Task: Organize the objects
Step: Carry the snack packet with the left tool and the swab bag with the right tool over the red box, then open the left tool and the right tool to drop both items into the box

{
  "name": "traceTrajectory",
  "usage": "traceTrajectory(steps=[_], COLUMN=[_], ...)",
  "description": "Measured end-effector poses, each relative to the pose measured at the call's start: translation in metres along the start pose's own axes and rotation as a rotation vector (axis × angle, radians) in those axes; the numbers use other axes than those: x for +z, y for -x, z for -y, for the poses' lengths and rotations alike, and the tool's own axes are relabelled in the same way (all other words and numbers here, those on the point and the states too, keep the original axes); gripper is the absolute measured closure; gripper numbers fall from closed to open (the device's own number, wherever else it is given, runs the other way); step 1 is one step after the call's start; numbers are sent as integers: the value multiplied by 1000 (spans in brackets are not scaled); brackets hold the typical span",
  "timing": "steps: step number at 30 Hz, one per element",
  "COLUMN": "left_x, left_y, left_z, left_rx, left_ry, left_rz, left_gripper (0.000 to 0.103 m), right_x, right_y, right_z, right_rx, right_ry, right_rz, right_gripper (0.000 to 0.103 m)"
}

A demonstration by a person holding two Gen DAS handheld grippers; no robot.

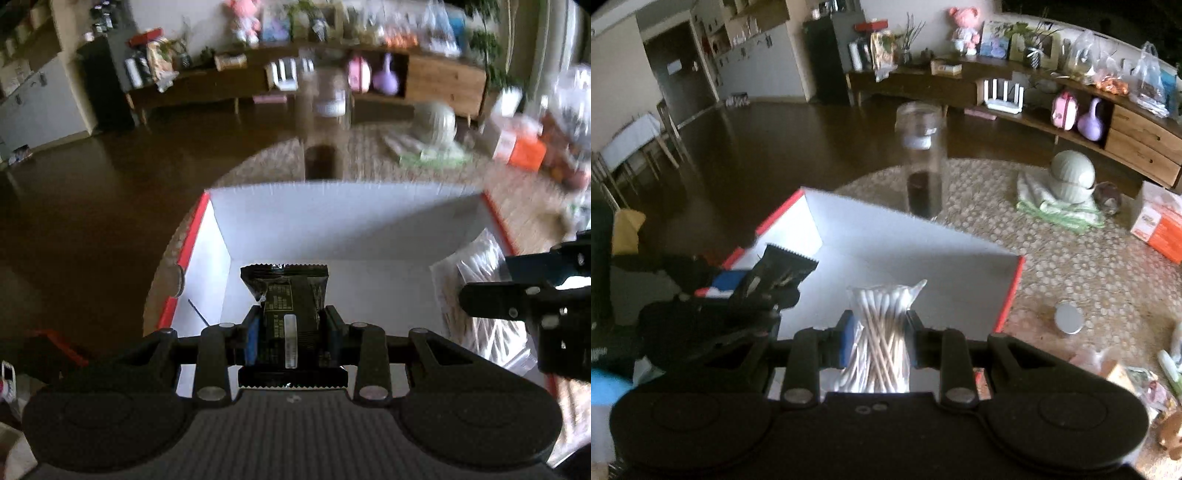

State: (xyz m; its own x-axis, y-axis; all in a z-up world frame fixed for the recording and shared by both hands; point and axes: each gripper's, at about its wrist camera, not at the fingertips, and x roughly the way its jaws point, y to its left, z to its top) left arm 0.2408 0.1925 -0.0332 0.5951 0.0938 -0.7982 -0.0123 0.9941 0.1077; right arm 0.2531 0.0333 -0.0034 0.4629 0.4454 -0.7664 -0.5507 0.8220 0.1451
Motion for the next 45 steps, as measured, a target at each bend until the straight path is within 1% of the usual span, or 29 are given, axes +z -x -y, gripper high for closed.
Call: traceTrajectory(steps=[2, 4, 9, 12, 17, 19, 20, 21, 22, 23, 26, 29, 33, 36, 41, 45], left_x=[0, 2, 1, -2, -2, -2, -1, -1, -1, 0, 2, 4, 3, 4, 3, 1], left_y=[-17, -31, -52, -64, -72, -74, -75, -75, -74, -71, -63, -52, -30, -16, 15, 39], left_z=[-2, -3, 4, 8, 5, 6, 7, 7, 8, 8, 8, 7, 5, 5, 5, 12], left_rx=[19, 10, 5, 7, -10, -20, -24, -25, -28, -34, -36, -32, -39, -20, -36, -54], left_ry=[-22, -23, -55, -62, -52, -54, -56, -58, -59, -54, -36, -18, 19, 22, 71, 88], left_rz=[-48, -92, -162, -201, -249, -270, -276, -272, -264, -255, -227, -193, -137, -90, -30, 15], left_gripper=[69, 69, 69, 69, 69, 66, 59, 54, 43, 38, 38, 38, 38, 38, 38, 38], right_x=[-3, -4, -14, -19, -24, -23, -23, -22, -22, -21, -22, -22, -23, -24, -30, -35], right_y=[-15, -27, -50, -60, -66, -67, -66, -66, -65, -64, -55, -44, -20, -3, 29, 51], right_z=[-2, -3, -8, -8, -6, -6, -6, -7, -6, -6, -7, -7, -8, -6, -1, 3], right_rx=[-18, -24, -63, -69, -69, -68, -66, -65, -64, -62, -49, -39, -15, -3, 17, 18], right_ry=[14, 16, 57, 60, 42, 41, 41, 38, 35, 30, 34, 33, 46, 47, 45, 39], right_rz=[-25, -51, -96, -123, -151, -152, -152, -152, -151, -148, -137, -118, -79, -53, -9, 22], right_gripper=[76, 76, 76, 75, 74, 74, 72, 71, 70, 69, 68, 63, 59, 58, 57, 57])
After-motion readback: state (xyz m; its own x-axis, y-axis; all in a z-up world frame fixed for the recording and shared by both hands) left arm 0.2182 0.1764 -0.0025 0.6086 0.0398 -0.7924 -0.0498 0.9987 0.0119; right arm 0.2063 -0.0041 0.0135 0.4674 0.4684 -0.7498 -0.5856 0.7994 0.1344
